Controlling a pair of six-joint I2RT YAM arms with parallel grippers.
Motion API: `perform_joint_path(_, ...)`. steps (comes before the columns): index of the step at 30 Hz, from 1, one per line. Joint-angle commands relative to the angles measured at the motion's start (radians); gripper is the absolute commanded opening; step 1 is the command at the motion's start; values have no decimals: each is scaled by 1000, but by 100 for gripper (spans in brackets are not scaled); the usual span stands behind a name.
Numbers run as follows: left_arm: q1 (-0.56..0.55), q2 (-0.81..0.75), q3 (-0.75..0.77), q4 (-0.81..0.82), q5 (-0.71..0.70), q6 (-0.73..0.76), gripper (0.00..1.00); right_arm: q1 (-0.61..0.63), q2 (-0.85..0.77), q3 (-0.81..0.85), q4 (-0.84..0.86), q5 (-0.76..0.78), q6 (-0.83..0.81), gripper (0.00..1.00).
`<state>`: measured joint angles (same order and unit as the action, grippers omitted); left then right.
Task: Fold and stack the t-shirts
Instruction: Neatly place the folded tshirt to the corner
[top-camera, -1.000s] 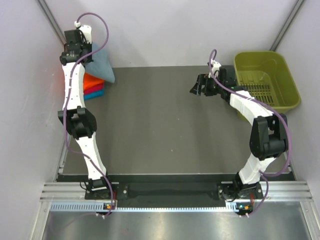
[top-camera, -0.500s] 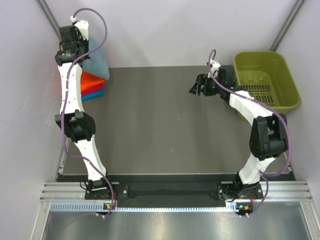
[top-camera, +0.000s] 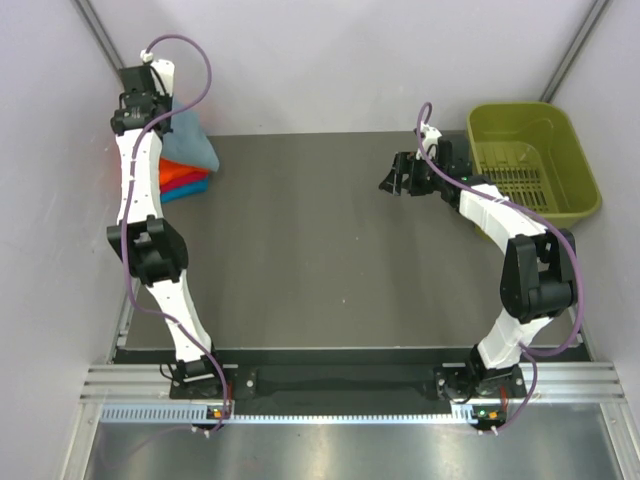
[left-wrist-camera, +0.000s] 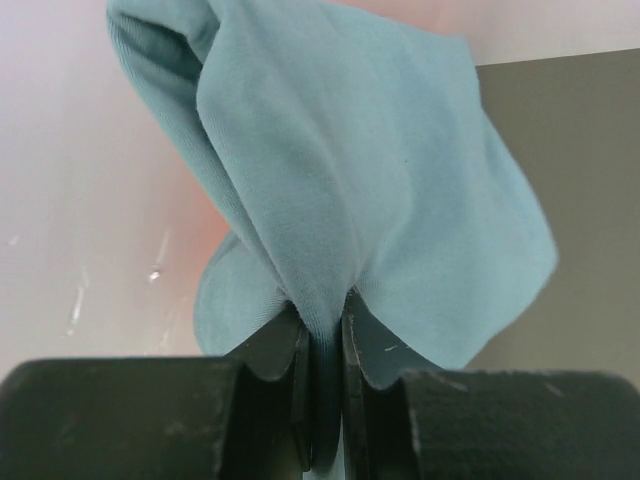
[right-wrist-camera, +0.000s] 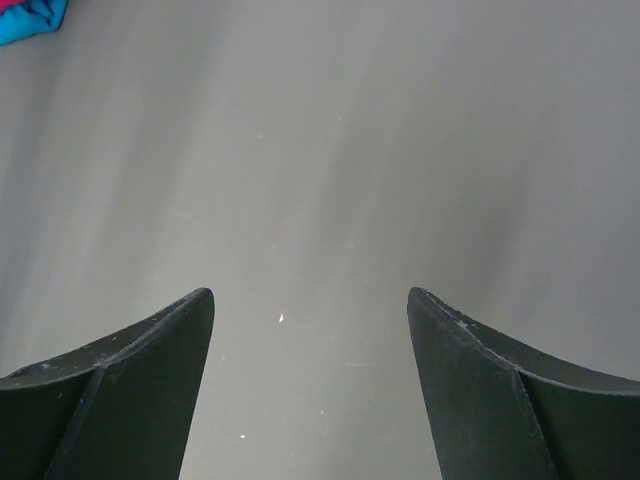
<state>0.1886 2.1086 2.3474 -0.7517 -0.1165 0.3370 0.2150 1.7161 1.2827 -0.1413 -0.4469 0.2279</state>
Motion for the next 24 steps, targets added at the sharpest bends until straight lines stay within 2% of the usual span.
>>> perform_joint_path(1,6,-10,-14,141,-92,65,0,12,-52,-3,48,-3,-16,78)
perform_joint_path(12,8,157,-22,342,-198,161,0,12,-65,-29,32,16,-36,78)
perform_joint_path(16,6,214,3,472,-251,203,0,12,-70,-39,28,20,-42,79)
perform_joint_path(24,5,255,50,640,-359,215,0,12,-73,-48,23,27,-50,79)
